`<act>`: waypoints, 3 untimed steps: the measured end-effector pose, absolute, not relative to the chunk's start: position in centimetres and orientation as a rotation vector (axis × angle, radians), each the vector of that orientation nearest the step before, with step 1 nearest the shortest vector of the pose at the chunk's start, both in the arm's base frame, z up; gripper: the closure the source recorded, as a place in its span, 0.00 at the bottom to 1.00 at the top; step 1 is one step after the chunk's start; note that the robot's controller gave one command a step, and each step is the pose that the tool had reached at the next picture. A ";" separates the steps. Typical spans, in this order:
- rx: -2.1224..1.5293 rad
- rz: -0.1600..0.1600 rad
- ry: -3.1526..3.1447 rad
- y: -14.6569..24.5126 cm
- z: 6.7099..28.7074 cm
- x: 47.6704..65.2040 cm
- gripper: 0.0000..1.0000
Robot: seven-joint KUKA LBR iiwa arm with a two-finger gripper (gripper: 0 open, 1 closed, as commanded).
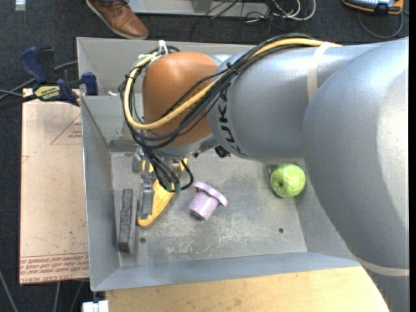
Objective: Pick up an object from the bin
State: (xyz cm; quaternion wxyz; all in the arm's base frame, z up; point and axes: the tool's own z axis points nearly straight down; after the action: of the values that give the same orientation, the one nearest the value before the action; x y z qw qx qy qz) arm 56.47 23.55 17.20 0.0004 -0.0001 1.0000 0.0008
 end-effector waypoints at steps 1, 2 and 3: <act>-0.225 0.007 3.128 21.5 13.6 56.1 0.00; -0.740 0.003 3.052 18.1 10.8 56.1 0.00; -0.737 0.006 3.049 17.8 10.4 55.7 0.00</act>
Offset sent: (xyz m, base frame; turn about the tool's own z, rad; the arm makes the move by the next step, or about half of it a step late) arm -0.0038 -0.0594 -0.0664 -0.4809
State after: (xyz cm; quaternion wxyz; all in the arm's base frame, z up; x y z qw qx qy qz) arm 55.75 17.80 10.38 0.0023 -0.2350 0.9720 0.0018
